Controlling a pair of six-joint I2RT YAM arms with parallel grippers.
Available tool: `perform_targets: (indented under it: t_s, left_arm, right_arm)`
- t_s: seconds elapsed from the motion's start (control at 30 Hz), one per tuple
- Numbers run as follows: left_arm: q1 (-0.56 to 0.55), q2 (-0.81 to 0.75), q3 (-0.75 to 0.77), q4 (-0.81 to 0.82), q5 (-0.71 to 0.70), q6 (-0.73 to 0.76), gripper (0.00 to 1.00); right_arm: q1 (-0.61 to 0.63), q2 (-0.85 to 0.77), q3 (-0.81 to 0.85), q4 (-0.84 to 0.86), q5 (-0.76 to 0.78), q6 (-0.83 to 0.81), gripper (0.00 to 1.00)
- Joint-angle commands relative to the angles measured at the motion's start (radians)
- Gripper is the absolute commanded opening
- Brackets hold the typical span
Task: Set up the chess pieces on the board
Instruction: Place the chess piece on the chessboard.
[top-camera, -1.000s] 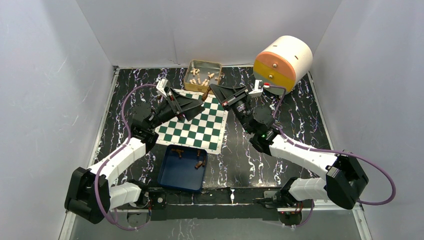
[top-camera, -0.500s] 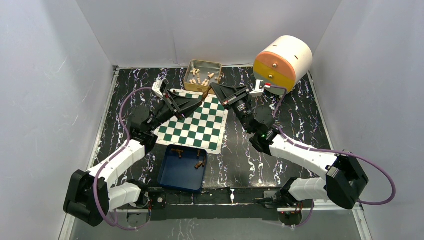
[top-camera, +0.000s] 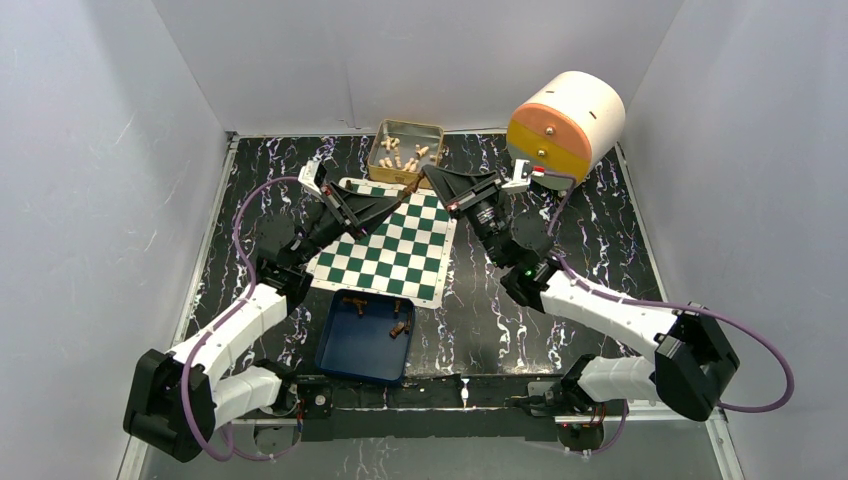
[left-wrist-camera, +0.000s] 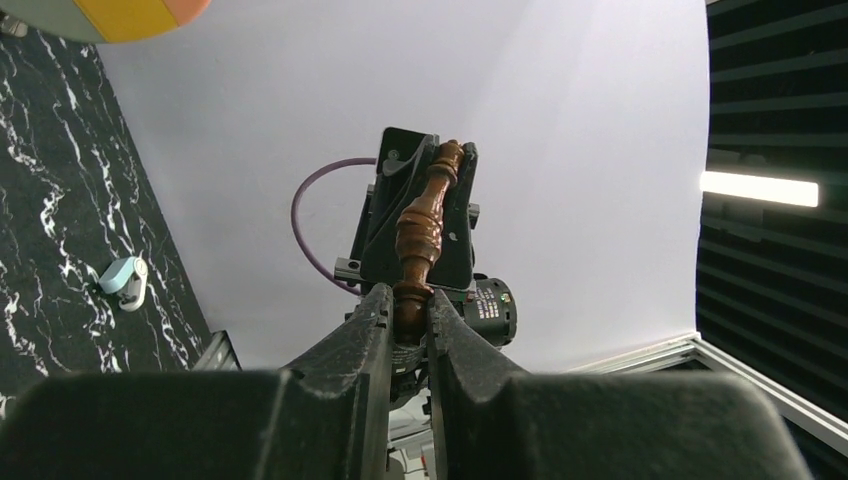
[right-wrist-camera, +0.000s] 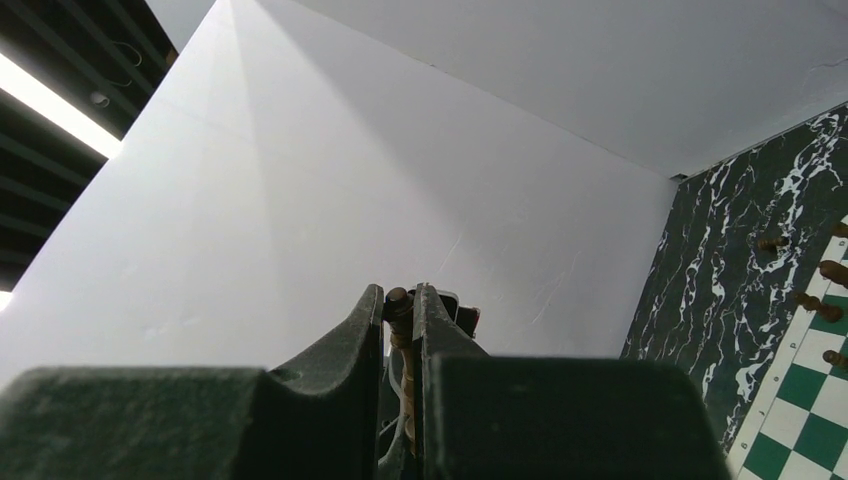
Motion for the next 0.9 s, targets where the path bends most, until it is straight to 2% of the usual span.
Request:
perform_targets:
  t_s: [0.0,0.13,0.23,0.27,0.47,0.53,0.63,0.87]
  left_arm:
    - [0.011,-0.024,0.06,-0.103,0.022,0.109,0.0]
    - [0.044,-0.038,0.175,-0.484,0.042,0.347,0.0]
    - [0.088,-0.01,0.336,-0.87,0.009,0.621,0.0]
    - [0.11,0.018,0.389,-1.043,-0.006,0.736,0.0]
    - [0.272,0.205,0.61,-1.491,-0.068,1.124,0.0]
    - [0.313,0.281,0.673,-1.599,-0.103,1.221,0.0]
    - [0.33,0.359,0.734,-1.699,-0.227,1.314,0.0]
    - [0.331,0.585,0.902,-1.865,-0.448,1.421,0.0]
  right_arm:
    - [-0.004,-0.068,-0.031,0.009,0.007,-0.056,0.02]
    - [-0.005,-0.153,-0.096,-0.049,0.023,-0.155,0.03]
    - [-0.004,-0.236,-0.129,-0.135,0.028,-0.241,0.04]
    - [-0.004,-0.258,-0.138,-0.157,0.018,-0.277,0.04]
    - [-0.004,-0.401,-0.18,-0.31,-0.042,-0.444,0.05]
    - [-0.004,-0.448,-0.191,-0.364,-0.055,-0.499,0.05]
    - [-0.004,-0.509,-0.2,-0.424,-0.09,-0.576,0.05]
    - [-0.004,-0.594,-0.22,-0.516,-0.138,-0.658,0.04]
